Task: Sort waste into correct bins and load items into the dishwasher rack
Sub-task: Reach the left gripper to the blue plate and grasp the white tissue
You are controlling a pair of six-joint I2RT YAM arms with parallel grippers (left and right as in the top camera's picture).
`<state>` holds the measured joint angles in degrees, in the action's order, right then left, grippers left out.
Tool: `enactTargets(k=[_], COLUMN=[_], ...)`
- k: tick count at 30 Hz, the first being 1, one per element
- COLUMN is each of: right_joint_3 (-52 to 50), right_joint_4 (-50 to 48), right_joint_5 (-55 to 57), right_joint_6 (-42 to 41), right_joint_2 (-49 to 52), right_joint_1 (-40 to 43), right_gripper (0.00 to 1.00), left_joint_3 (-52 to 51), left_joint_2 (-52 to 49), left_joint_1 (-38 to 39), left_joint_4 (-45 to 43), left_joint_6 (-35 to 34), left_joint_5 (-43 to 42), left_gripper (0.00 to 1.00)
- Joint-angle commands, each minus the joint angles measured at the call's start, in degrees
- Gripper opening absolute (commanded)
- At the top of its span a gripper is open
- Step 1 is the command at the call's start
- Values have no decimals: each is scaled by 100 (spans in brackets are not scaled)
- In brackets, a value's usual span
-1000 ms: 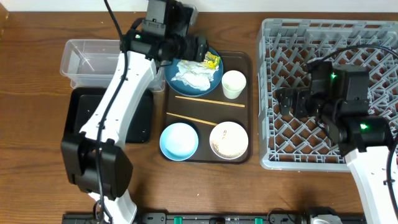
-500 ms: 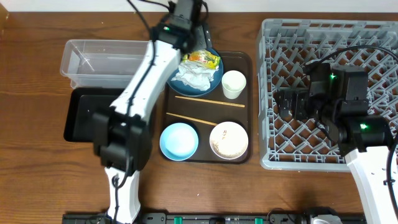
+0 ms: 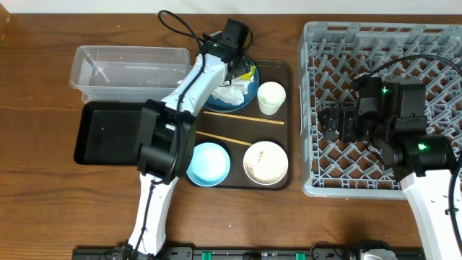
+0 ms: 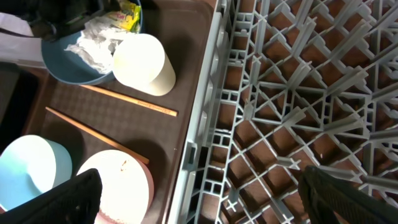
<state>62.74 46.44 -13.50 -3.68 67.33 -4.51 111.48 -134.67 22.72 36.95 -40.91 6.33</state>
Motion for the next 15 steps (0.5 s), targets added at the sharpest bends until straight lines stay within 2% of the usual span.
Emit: enactTargets(k=[1, 5, 8, 10, 13, 15], right_joint_3=[79, 79, 79, 79, 79, 79], right_joint_4=[20, 33, 33, 28, 28, 33], right_joint_5=[-48, -46, -46, -46, -46, -46], right_joint_6=[-9, -9, -9, -9, -9, -9], right_joint_2=[-46, -46, -46, -46, -46, -46], right_joint_1=[-114, -114, -114, -114, -114, -114], right_gripper=[99, 99, 99, 99, 99, 99], left_joint_3=[87, 55, 11, 11, 11, 11], left_joint_2=[-188, -286, -286, -286, -286, -286], left_joint_1=[-13, -13, -13, -13, -13, -13], left_joint_4=[-55, -96, -87, -13, 122, 243], left_joint_6=[-164, -164, -160, -160, -162, -162], left_joint_5=[-87, -96, -120, -136, -140, -138], left_gripper=[88, 88, 78, 64, 29, 19])
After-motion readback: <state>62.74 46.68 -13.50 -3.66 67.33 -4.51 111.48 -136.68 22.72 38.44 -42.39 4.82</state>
